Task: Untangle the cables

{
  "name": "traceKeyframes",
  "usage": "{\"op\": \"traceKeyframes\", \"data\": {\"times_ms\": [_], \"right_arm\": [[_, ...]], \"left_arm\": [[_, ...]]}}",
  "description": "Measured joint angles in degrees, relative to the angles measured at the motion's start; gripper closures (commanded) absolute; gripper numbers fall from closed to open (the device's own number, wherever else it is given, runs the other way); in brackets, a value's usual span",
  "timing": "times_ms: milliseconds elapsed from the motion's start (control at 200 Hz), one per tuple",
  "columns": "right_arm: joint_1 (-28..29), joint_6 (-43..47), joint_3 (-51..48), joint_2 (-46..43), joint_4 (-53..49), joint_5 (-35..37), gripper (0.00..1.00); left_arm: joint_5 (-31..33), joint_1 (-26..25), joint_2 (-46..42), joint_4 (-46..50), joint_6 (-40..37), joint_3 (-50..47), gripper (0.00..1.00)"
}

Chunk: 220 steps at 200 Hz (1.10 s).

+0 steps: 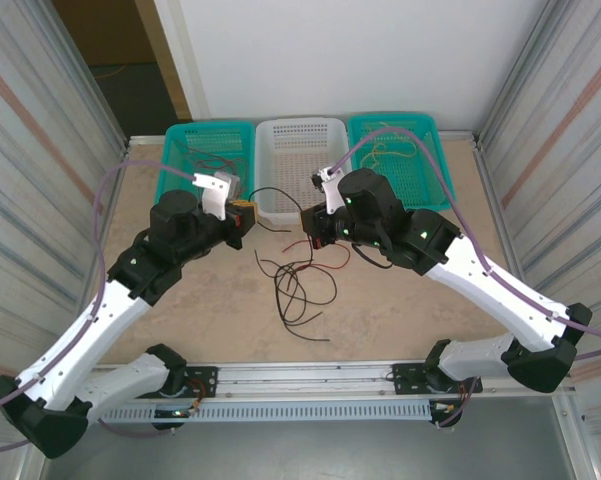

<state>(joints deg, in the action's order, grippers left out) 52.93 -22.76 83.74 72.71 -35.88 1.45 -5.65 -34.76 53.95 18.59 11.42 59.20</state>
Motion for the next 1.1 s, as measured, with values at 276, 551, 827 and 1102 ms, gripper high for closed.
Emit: {"op": "traceKeyframes", "data": {"times_ms": [276, 551, 827, 1102], "right_arm": [[0.00, 2.51, 2.43, 0.26, -2.01, 0.24, 0.98], [-0.02, 4.37, 3.76, 1.75, -4.24, 1.55, 0.98], [-0.24, 5.70, 6.64, 2.27, -4.74, 1.99, 0.98], [-5.53, 5.88, 9.81, 4.09, -4.00, 1.84, 0.97]], "left_arm": [[11.58, -7.23, -2.73, 8.83, -13.57, 2.19, 1.00], [9.75, -7.37, -3.96, 16.90, -22.14, 4.74, 1.00], [5.20, -7.37, -3.61, 23.21, -24.09, 6.32, 0.62], [9.44, -7.37, -9.01, 20.13, -15.06, 1.38, 0.37]]}}
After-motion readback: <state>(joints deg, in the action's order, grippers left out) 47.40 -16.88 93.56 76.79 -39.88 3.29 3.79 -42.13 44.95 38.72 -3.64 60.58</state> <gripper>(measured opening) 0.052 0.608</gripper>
